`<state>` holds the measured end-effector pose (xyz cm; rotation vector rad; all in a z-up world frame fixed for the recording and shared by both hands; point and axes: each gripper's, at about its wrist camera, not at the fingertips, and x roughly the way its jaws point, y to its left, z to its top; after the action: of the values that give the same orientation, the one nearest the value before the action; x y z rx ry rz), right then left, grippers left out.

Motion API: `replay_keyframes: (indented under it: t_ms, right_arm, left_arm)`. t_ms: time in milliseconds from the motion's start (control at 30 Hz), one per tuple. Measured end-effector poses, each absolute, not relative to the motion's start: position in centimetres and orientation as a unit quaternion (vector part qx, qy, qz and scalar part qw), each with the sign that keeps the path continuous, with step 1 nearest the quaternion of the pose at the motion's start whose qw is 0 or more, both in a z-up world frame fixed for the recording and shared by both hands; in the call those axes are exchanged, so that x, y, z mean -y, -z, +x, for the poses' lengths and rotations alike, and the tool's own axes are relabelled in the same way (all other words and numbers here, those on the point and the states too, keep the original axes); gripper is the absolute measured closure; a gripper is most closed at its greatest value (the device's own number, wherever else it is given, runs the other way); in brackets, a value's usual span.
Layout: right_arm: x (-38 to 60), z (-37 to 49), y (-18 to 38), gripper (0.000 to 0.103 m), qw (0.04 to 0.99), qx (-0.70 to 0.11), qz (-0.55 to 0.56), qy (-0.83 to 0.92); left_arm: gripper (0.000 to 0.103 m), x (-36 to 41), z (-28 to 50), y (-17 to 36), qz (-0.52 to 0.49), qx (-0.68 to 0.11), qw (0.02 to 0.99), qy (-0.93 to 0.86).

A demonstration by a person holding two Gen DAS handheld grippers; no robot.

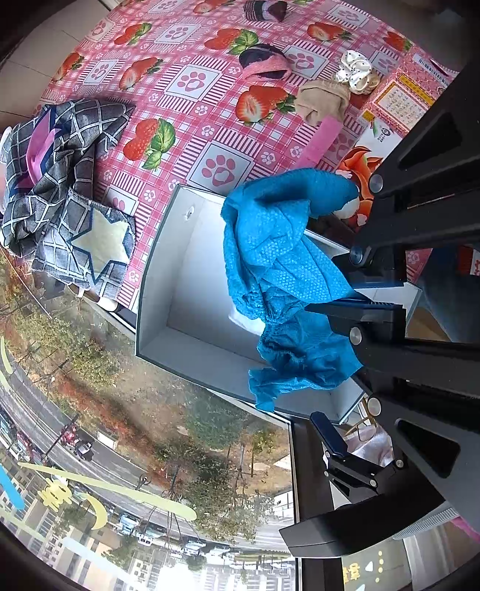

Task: Organize soft objects
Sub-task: 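Open the left tool to drop the fluffy item into the box while the right tool drops the blue cloth, then withdraw both tools from the box toward the knit items on the table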

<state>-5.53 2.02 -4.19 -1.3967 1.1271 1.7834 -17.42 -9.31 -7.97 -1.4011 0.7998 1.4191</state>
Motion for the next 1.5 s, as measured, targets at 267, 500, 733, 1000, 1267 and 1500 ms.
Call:
replay_keyframes:
  t_ms: [267,500,733,1000,1267,1500]
  right_arm:
    - [-2.0,-4.7,3.2,0.013,0.32,-0.42,-0.518,-0.673]
    - [-2.2,-3.9,2.0,0.0,0.323,-0.418,-0.507,-0.681]
    - [-1.9,-2.2,1.8,0.0,0.318,-0.454,-0.489,-0.673]
    - [-1.0,-1.0,0.6,0.0,0.321,-0.457,-0.48,-0.677]
    - [-1.1,1.4,-0.2,0.0,0.333,-0.475,-0.461,-0.672]
    - [-1.8,5.3,-0.8,0.0,0.352,-0.5,-0.433,-0.663]
  left_arm:
    - [0.0,9.4,-17.9,7.5,-0.584,-0.288,0.485,-0.584]
    - [0.0,9.6,-18.5,6.5,-0.582,-0.261,0.493,-0.591]
    - [0.0,9.4,-18.5,5.4,-0.58,-0.248,0.511,-0.584]
    - [0.0,9.2,-17.0,3.8,-0.558,-0.264,0.534,-0.577]
    - [0.0,8.8,-15.2,3.0,-0.546,-0.279,0.551,-0.567]
    - [0.0,7.9,-13.5,2.6,-0.541,-0.292,0.562,-0.554]
